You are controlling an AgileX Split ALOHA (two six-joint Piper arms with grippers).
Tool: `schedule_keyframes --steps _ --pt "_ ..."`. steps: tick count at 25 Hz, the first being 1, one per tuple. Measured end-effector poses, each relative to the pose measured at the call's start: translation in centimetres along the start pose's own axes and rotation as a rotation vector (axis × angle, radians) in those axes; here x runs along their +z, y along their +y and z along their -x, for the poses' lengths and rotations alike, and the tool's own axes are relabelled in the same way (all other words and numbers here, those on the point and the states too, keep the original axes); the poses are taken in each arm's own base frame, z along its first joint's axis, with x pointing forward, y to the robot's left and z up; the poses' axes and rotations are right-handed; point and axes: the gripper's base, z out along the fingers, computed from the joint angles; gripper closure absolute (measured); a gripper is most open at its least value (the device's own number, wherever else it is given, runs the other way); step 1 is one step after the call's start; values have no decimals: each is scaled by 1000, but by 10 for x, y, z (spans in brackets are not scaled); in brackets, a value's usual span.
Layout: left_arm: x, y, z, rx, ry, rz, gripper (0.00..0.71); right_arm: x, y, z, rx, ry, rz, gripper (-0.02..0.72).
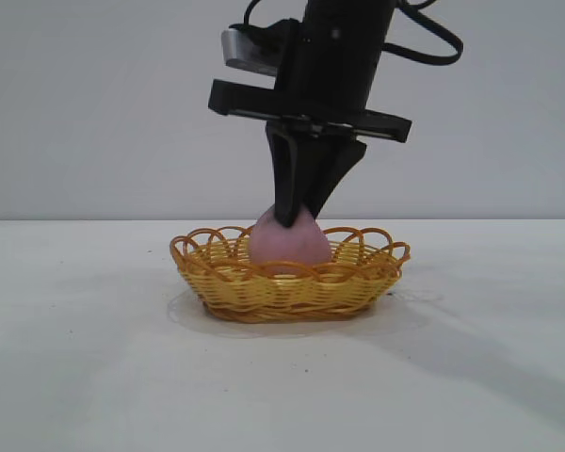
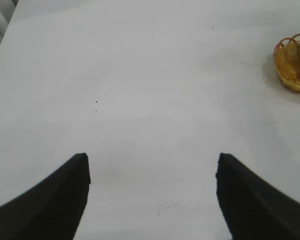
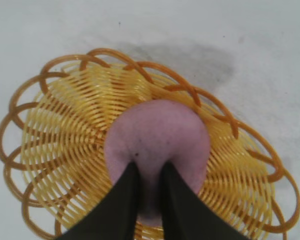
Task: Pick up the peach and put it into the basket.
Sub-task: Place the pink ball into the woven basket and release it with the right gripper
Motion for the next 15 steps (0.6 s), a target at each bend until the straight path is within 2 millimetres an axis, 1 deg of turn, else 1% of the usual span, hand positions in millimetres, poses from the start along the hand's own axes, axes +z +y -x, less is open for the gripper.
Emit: schedule_keyframes --steps 1,2,4,7,8,10,11,15 --pt "0 0 0 0 0 0 240 0 0 0 -5 5 -5 368" --pt "0 0 0 0 0 0 240 -2 -1 -1 -11 8 -11 328" --pt "0 0 0 0 0 0 240 -7 -2 -1 -27 -1 -30 342" --pt "0 0 0 0 0 0 240 -24 -6 1 -28 -36 -54 342" --pt "0 0 0 0 0 0 240 -32 -11 1 -17 -50 -60 342" --pt "0 0 0 0 0 0 240 -44 -25 1 17 -74 -72 342" --pt "0 0 0 0 0 0 240 -49 -35 0 41 -80 -81 342" --pt "0 0 0 0 0 0 240 -63 -85 -8 157 -75 -121 342"
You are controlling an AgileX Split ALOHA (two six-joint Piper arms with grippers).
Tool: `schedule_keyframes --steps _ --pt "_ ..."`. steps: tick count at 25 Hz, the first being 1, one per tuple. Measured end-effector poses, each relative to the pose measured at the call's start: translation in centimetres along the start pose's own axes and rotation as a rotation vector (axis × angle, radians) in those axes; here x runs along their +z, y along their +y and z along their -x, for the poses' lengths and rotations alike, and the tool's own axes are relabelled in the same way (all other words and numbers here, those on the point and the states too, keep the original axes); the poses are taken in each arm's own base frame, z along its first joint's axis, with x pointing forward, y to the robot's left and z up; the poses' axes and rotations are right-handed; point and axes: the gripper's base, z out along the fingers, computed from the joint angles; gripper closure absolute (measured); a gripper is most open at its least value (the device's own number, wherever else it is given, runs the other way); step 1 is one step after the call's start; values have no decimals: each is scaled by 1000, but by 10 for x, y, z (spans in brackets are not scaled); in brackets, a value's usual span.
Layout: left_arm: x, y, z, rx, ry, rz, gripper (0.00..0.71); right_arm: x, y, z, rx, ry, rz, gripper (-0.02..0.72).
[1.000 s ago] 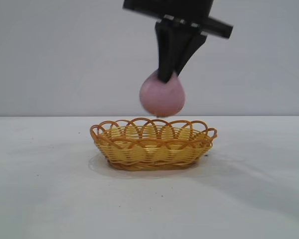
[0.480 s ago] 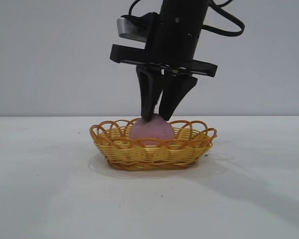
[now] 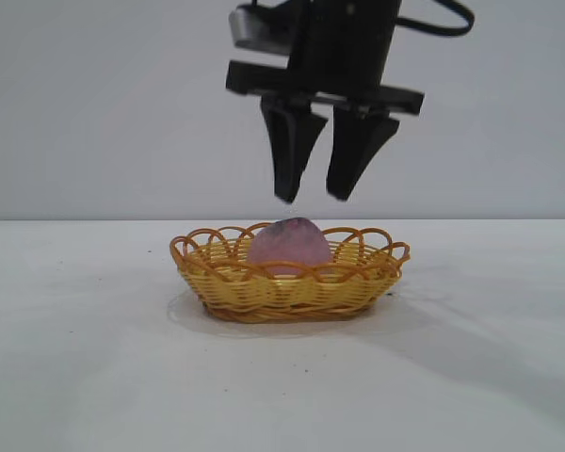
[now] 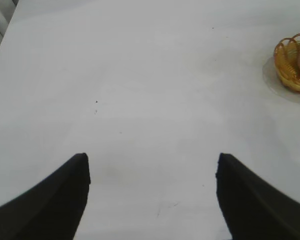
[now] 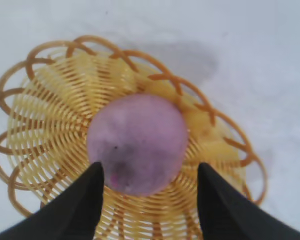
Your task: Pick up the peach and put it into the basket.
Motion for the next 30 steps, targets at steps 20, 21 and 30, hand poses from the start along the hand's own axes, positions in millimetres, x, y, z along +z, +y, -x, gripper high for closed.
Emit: schedule_keyframes --steps 20,21,30 --pt "0 0 0 0 0 0 240 -42 -142 -42 357 87 -108 342" --pt "0 0 0 0 0 0 240 -49 -141 -43 356 81 -109 342" --pt "0 0 0 0 0 0 240 -138 -117 -63 334 -10 -139 342"
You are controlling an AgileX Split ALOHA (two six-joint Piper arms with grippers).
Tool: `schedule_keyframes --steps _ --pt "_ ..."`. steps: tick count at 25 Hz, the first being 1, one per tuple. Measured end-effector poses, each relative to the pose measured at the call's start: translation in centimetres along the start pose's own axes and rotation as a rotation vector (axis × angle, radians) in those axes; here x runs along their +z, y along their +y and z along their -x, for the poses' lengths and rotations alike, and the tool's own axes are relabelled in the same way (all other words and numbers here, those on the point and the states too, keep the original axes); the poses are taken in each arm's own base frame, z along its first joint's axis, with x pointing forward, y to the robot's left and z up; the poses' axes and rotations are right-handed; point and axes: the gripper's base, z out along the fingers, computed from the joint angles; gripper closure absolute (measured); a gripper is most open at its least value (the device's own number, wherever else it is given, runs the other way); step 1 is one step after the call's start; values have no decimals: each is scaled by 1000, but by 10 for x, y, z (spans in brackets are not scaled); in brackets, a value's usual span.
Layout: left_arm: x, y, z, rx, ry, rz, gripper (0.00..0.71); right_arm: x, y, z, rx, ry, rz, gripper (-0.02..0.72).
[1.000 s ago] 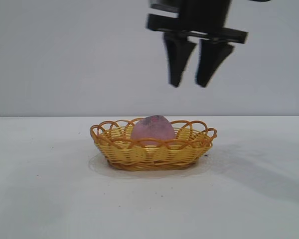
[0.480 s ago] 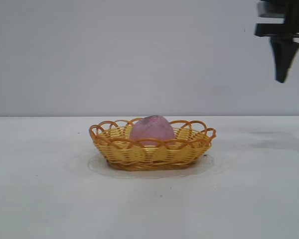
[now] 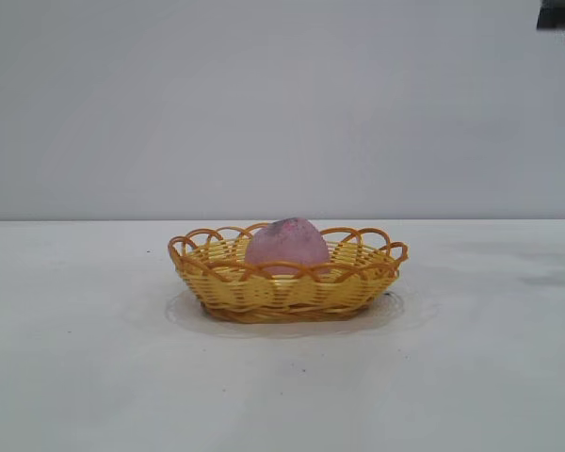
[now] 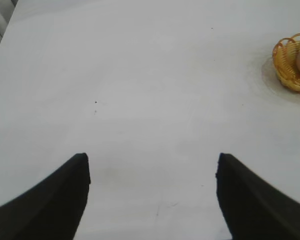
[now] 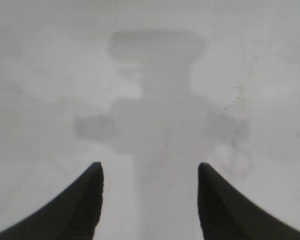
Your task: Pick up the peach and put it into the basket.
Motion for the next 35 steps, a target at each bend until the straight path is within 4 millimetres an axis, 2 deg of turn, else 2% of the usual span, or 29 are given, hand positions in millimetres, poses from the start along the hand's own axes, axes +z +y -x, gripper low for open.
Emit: schedule_keyframes --steps 8,11,13,16,20,25,27,31,35 --pt "0 0 0 0 0 0 240 -93 5 -41 -12 -235 -23 342" --pt "0 0 0 0 0 0 240 -114 7 -68 -14 -291 -28 342" --pt "0 0 0 0 0 0 240 -121 8 -91 -15 -308 -31 342" --pt "0 0 0 0 0 0 240 -122 9 -131 -17 -310 -40 342" --pt "0 0 0 0 0 0 240 -111 11 -191 -15 -320 -41 342" --pt "0 0 0 0 0 0 240 -88 16 -268 -14 -388 -26 342" --pt "0 0 0 0 0 0 240 -76 17 -292 -15 -418 -25 342" --pt "0 0 0 0 0 0 240 -50 18 -327 0 -484 -17 342" --pt "0 0 0 0 0 0 240 -51 20 -346 14 -647 -4 342"
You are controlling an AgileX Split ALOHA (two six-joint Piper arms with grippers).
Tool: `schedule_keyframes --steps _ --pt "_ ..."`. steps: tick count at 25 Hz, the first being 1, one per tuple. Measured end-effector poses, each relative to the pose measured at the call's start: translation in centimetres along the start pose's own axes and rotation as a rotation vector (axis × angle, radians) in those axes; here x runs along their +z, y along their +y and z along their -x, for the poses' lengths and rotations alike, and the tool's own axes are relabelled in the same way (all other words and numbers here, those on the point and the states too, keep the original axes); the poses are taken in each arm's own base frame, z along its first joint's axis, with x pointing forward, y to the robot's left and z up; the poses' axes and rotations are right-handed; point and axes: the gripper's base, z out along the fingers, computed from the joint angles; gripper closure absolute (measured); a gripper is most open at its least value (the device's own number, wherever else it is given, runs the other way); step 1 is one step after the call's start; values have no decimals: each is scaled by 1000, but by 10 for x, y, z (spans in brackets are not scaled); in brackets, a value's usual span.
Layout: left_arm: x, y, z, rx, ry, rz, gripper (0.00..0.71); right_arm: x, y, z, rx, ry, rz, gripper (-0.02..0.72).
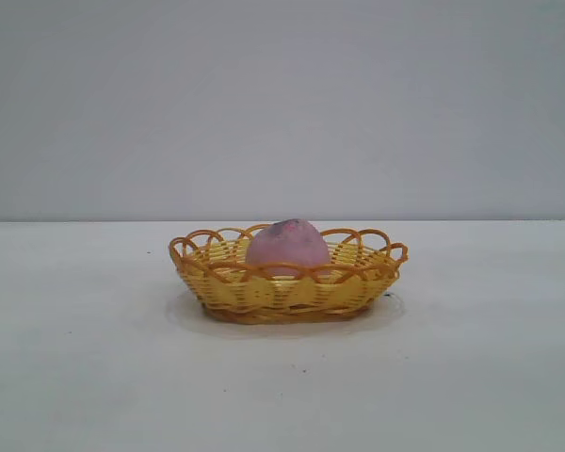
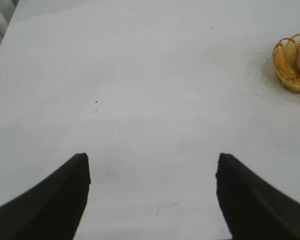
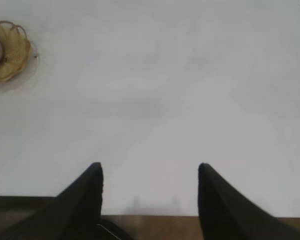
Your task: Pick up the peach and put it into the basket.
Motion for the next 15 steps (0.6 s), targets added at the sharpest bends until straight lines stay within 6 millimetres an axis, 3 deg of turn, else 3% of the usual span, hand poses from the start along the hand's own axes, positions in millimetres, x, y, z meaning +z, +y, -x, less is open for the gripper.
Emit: schedule_keyframes --steps 15 --pt "0 0 0 0 0 0 240 7 0 -1 14 -73 4 342"
